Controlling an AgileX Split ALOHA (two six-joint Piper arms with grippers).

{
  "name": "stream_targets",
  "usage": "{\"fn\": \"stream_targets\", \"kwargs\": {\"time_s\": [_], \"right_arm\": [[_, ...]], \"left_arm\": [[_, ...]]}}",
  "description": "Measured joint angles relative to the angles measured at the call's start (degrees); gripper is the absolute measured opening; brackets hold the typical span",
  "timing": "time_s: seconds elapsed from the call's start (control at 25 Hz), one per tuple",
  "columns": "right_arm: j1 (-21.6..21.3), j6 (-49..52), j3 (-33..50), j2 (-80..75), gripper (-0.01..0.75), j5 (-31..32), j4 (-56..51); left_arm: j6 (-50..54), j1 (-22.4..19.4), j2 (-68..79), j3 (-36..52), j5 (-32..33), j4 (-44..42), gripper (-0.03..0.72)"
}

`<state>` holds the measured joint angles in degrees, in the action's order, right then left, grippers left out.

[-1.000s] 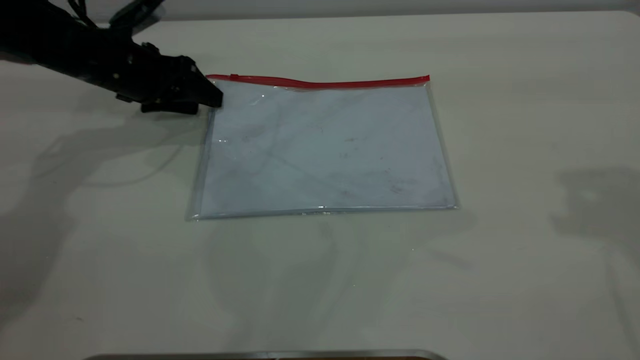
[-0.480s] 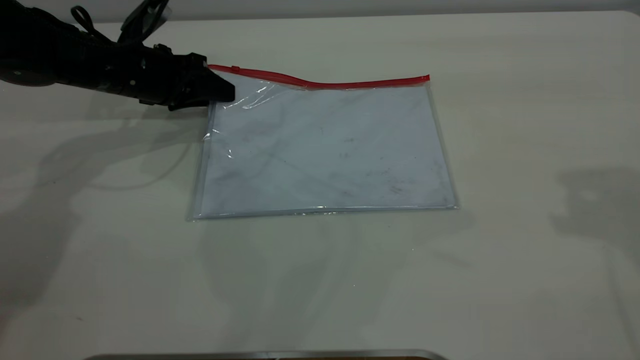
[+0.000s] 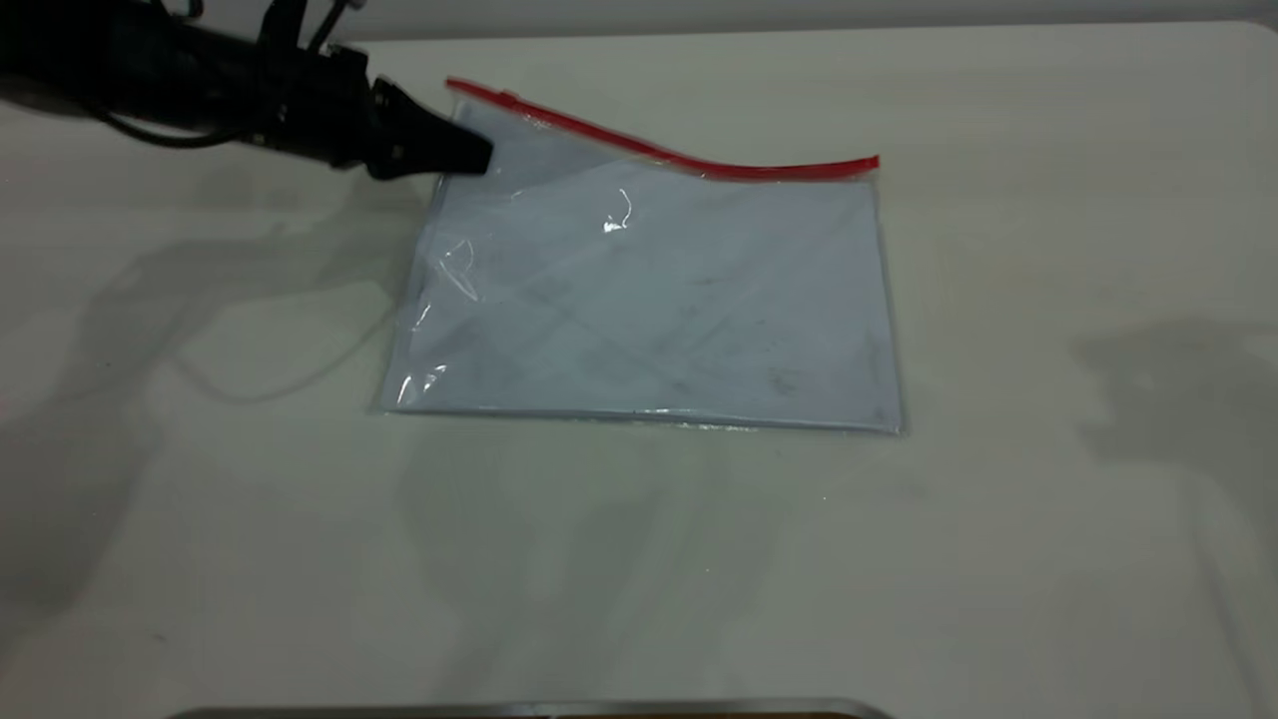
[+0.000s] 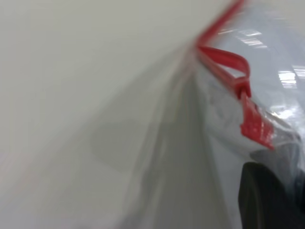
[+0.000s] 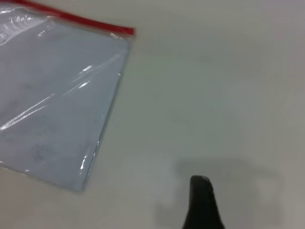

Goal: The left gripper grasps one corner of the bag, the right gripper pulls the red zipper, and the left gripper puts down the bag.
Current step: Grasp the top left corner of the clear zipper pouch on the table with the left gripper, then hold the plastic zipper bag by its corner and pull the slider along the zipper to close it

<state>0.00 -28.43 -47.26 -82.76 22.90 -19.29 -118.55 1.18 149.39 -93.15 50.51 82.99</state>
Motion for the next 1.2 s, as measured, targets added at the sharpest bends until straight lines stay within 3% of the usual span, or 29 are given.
{"fn": "stream_targets", "kwargs": {"time_s": [0.24, 0.72, 1.2], "right_arm": [[4.28, -6.31, -6.54, -10.72, 0.578, -1.78, -2.41], [17.47, -20.37, -23.5, -34.07, 0.578, 0.42, -6.75], [19.59, -44.87, -30.4, -41.13, 0.578, 2.93, -29.18]], "left_arm": [[-2.13, 1.27, 0.0, -7.64, 8.49, -11.07, 0.053], [-2.19, 10.89, 0.22, -17.53, 8.58, -25.83, 0.053], [-2.43, 12.37, 0.39, -20.3, 8.47, -26.53, 0.053]]}}
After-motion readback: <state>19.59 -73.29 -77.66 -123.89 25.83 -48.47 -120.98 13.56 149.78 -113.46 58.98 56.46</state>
